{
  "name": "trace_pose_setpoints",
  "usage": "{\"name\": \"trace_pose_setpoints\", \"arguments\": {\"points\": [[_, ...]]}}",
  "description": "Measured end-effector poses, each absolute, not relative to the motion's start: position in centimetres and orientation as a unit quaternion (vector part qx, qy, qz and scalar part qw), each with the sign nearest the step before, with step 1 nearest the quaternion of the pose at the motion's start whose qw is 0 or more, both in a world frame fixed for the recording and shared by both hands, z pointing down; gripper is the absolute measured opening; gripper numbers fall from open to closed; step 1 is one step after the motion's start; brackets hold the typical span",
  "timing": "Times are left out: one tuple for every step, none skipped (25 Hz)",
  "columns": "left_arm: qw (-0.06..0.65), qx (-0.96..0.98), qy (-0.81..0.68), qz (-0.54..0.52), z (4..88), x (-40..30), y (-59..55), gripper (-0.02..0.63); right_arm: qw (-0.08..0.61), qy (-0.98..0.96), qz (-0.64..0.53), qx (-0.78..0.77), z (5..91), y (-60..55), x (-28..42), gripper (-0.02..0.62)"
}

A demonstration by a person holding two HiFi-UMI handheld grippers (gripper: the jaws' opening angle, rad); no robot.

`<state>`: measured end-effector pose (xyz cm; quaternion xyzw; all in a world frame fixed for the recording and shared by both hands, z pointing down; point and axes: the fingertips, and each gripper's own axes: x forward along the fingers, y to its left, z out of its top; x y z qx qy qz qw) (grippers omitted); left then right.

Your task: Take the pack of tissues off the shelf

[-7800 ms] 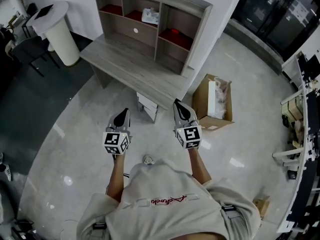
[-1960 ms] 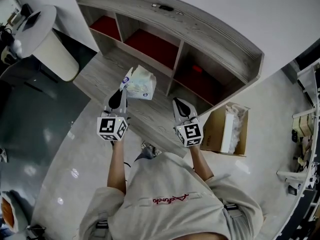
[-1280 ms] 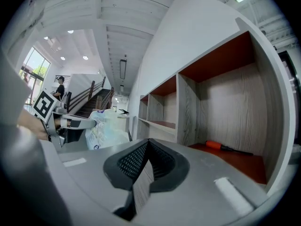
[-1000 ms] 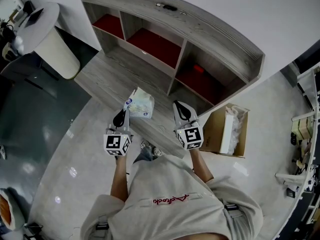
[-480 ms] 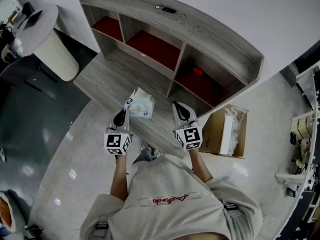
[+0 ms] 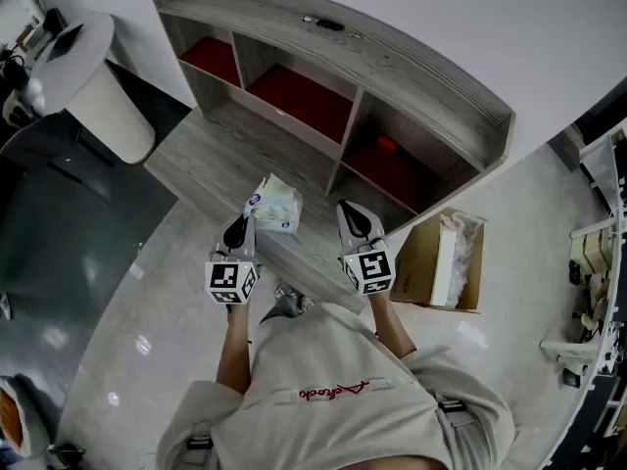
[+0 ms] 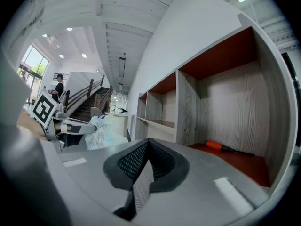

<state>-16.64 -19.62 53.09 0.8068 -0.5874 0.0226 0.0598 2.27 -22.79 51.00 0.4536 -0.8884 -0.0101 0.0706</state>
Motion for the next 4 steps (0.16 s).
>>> {"name": "trace_pose_setpoints", "arguments": {"points": [[0.060,0.807,-0.587,0.023,53.14,-16.62,-19.67,0.000,0.071,-0.889,-0.010,0.453,51.04,-22.82,2.26,0.005],[0.061,0.807,-0.587,0.023,53.21,-16.59,-19.72,0.000,0.071,-0.889,-0.009,0.453,51.09,-22.88,2.27,0.005],[0.062,0.807,-0.587,0.023,53.30,-16.55,-19.76,0.000,0.072,-0.889,-0.009,0.452,51.14,-22.94,2.29,0.005],[0.063,0.806,-0.588,0.023,53.39,-16.52,-19.81,0.000,0.072,-0.889,-0.009,0.452,51.19,-23.01,2.31,0.005]]}}
